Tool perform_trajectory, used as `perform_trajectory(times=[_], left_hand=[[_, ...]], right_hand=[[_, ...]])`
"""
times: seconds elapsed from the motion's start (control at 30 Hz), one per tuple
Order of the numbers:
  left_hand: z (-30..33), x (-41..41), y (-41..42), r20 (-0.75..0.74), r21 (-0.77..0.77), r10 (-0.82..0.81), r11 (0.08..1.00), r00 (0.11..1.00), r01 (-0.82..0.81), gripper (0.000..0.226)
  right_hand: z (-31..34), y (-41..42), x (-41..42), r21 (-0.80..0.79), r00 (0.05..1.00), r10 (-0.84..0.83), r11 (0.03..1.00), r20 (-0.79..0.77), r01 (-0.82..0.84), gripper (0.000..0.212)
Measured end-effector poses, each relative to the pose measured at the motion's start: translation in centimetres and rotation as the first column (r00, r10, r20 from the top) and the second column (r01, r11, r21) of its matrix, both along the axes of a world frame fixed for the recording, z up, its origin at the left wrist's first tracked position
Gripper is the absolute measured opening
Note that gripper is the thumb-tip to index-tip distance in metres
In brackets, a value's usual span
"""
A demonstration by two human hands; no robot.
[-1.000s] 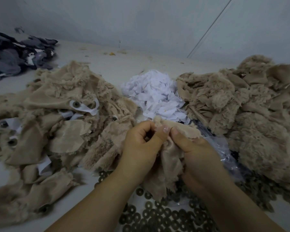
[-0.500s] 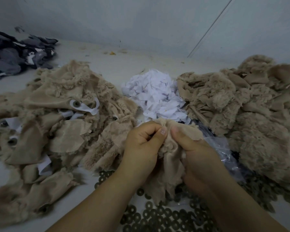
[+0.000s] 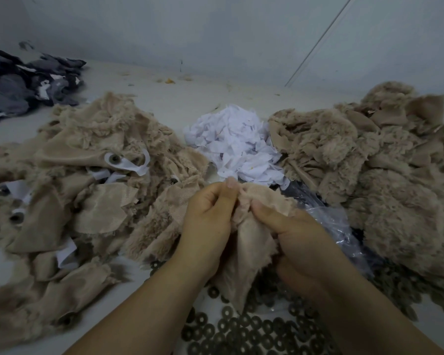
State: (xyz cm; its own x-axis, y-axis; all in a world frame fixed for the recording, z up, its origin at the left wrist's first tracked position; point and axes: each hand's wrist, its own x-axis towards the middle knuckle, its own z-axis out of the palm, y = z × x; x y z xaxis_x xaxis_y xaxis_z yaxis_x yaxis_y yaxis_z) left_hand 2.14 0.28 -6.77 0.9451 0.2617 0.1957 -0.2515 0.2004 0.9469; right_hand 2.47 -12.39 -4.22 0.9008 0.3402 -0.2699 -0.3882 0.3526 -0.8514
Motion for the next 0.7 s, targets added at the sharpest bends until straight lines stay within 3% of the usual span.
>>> perform_trajectory(times=[0.13,0.23,0.33,0.43,0.57,0.7], left_hand=[[0.14,-0.17,0.05,0.005,0.176,-0.055,0.983,0.998,0.053,0.037],[-0.03,0.06,0.33,-0.004,0.142,-0.046,0.989,0.999,0.046,0.023],[-0.22,0.32,0.57,-0.057,0.081,-0.008,0.997,0.998,0.012,0.028],[-0.24,0.25,0.47,-0.052,-0.056,-0.102,0.993,0.993,0.099,0.031],[-0.13,0.09,0.4,-0.013,0.113,-0.145,0.983,0.989,0.146,0.028],[-0.48,0.28,0.43,-0.04,0.058,-0.147,0.987,0.988,0.149,0.02]], right_hand=[[-0.21,-0.37,0.24,-0.126,0.997,-0.08,0.989,0.001,0.079,0.036],[-0.15,-0.59,0.38,-0.114,0.994,-0.1,0.988,0.041,0.104,0.025],[-0.08,-0.55,0.51,-0.132,0.992,-0.107,0.985,0.067,0.115,0.023],[-0.07,-0.43,0.46,-0.114,0.99,-0.12,0.985,0.073,0.128,0.022],[0.22,-0.62,0.52,-0.161,0.99,-0.109,0.979,0.093,0.123,0.024],[0.29,-0.66,0.54,-0.177,0.985,-0.106,0.976,0.133,0.129,0.02]])
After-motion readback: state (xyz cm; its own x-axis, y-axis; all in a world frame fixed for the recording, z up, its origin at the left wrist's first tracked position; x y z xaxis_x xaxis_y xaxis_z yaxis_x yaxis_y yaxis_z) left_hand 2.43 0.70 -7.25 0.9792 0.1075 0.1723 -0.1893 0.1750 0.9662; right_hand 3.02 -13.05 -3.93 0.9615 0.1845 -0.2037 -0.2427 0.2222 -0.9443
